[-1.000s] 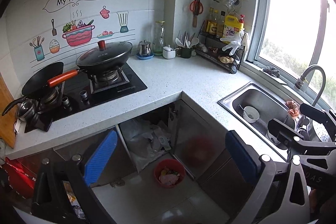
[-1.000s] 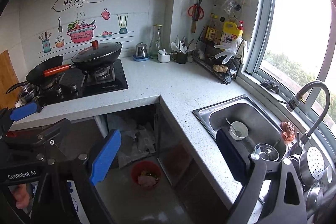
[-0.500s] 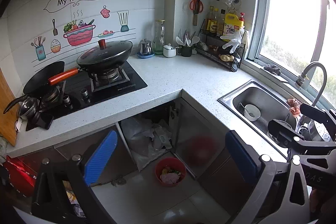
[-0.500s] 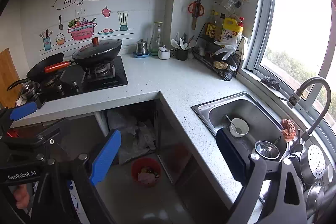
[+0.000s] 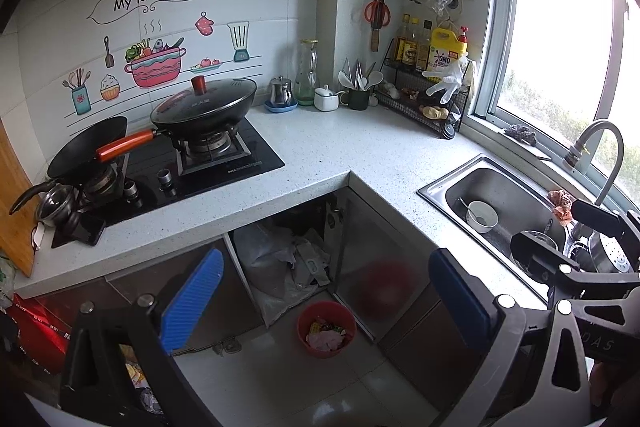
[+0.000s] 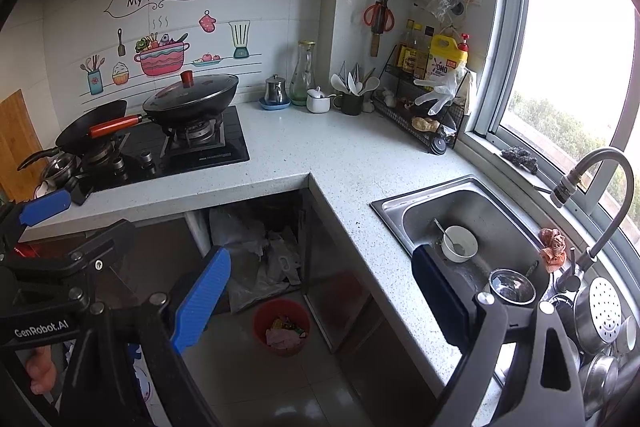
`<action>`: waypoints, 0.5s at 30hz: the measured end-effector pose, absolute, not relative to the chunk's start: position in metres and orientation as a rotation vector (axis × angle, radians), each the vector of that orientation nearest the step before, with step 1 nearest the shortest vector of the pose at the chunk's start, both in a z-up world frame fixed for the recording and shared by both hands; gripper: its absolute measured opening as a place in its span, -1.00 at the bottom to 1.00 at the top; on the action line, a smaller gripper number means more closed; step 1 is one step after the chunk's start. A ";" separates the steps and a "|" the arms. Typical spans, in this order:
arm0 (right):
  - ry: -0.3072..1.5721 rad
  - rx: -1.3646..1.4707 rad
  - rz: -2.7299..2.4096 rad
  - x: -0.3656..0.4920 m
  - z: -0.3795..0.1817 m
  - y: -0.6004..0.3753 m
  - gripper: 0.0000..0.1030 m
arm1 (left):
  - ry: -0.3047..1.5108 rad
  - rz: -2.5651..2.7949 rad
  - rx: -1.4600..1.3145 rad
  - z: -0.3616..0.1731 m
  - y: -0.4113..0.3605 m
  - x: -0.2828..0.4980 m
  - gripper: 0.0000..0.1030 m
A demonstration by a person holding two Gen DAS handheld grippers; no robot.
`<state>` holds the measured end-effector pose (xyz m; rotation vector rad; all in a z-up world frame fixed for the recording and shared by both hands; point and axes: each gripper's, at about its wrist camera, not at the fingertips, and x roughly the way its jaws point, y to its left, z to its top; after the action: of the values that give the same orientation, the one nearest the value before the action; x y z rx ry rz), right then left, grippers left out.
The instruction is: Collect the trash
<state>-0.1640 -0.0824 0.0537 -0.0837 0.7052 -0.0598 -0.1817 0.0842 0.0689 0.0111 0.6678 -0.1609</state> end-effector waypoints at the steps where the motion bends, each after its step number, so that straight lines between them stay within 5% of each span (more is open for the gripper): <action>1: 0.705 -0.085 -0.059 -0.164 0.054 -0.082 0.78 | 0.669 -0.161 0.009 0.069 0.084 -0.182 0.98; 15: 0.719 -0.081 -0.050 -0.171 0.053 -0.078 0.78 | 0.675 -0.152 0.007 0.066 0.089 -0.192 0.98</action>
<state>-0.1714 -0.0782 0.0532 -0.0811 0.7189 -0.0497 -0.1919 0.0890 0.0660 0.0074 0.6749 -0.1519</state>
